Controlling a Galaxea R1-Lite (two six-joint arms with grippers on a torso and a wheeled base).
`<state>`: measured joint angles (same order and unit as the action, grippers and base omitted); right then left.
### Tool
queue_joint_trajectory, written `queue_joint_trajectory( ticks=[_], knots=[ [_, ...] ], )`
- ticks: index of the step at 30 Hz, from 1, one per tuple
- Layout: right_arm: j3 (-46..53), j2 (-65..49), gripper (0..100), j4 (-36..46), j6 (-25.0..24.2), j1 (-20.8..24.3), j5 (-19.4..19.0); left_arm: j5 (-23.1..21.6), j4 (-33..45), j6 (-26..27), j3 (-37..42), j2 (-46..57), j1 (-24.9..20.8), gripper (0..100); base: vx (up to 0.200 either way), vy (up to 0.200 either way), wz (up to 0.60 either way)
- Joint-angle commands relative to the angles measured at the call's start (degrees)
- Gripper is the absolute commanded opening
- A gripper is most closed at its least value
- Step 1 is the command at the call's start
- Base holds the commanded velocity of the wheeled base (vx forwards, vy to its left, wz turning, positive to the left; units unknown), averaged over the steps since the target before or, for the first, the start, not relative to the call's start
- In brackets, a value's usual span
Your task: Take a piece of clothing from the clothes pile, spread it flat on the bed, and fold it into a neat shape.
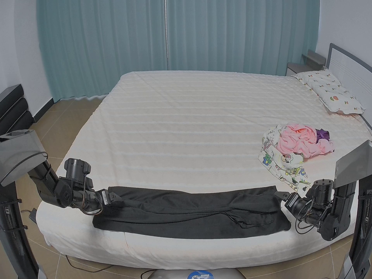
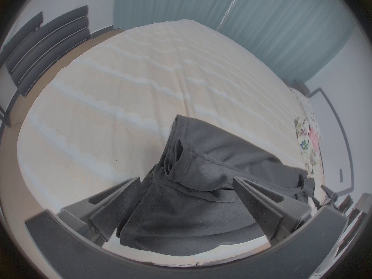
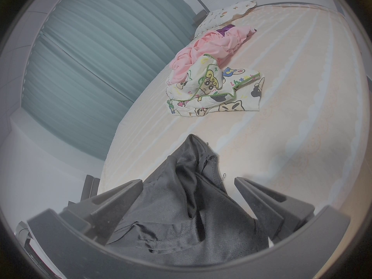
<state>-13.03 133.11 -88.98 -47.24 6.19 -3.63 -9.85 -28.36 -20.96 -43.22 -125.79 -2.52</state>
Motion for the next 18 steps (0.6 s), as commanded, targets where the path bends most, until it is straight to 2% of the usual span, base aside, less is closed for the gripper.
queue_joint_trajectory(
  ticks=[1, 11, 12, 13, 18],
  knots=[
    [0.0, 0.1, 100, -0.9, -0.3, 0.2, 0.0, 0.1, 0.0, 0.7, -1.4, -3.5, -0.8, 100, 0.0, 0.0, 0.0],
    [0.1, 0.2, 100, -0.9, -0.3, 0.3, -0.1, 0.4, 0.1, 4.7, -3.6, -4.9, -2.0, 100, 0.0, 0.0, 0.0],
    [0.2, 0.3, 100, -0.9, -0.3, 0.4, -0.1, 0.4, 0.1, 6.5, -3.2, -5.0, -2.0, 100, 0.0, 0.0, 0.0],
    [0.2, 0.2, 100, -0.9, -0.3, 0.4, -0.1, 0.4, 0.1, 6.8, -3.2, -5.1, -2.0, 0, 0.0, 0.0, 0.0],
    [0.3, 0.4, 100, -0.9, -0.3, 0.5, -0.1, 0.8, 0.1, 7.0, -3.4, -5.2, -1.9, 0, 0.0, 0.0, 0.0]
  ],
)
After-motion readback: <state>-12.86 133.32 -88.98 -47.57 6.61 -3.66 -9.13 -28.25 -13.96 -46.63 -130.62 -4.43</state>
